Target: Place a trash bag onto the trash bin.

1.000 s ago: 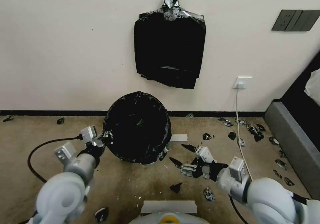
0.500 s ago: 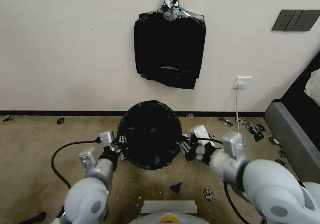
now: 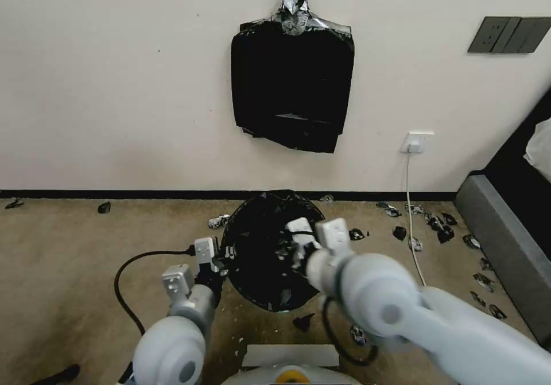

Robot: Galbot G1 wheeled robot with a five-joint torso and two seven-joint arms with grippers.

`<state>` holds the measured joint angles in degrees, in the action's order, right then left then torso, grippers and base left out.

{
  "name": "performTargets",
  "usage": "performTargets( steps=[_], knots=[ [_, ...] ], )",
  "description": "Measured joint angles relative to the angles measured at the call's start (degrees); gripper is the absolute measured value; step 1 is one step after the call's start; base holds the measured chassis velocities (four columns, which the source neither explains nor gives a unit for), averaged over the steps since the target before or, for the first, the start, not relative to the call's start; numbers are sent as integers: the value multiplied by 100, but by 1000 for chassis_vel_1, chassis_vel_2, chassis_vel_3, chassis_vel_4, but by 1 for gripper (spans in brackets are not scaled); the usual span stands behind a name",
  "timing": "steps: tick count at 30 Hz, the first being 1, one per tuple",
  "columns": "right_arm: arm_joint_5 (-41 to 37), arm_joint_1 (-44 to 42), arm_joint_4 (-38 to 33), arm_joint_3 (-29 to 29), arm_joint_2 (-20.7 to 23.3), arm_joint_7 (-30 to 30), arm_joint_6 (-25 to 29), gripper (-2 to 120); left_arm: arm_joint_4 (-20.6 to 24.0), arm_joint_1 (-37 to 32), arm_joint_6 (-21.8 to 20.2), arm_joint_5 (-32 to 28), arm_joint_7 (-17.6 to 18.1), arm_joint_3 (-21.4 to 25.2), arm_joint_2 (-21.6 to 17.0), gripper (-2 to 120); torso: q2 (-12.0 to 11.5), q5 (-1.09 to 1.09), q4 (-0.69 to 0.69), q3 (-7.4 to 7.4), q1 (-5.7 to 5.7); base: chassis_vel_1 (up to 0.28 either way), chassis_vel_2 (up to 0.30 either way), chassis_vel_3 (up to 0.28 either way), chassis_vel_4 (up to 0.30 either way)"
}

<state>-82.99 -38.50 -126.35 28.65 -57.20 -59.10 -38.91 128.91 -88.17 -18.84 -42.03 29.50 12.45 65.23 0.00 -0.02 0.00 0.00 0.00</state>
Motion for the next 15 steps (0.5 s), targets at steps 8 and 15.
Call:
performTargets(
  steps=[8, 15],
  knots=[
    [380, 167, 720, 342, -507, -154, -51, 0, 133, -81, -42, -44, -22, 79, 2, 3, 0, 1, 0, 0, 0, 0, 0, 0, 0],
    [717, 130, 1107, 488, -618, -175, -170, 0, 192, -135, -39, -23, -31, 31, 31, 3, 0, 1, 0, 0, 0, 0, 0, 0, 0]
  ],
)
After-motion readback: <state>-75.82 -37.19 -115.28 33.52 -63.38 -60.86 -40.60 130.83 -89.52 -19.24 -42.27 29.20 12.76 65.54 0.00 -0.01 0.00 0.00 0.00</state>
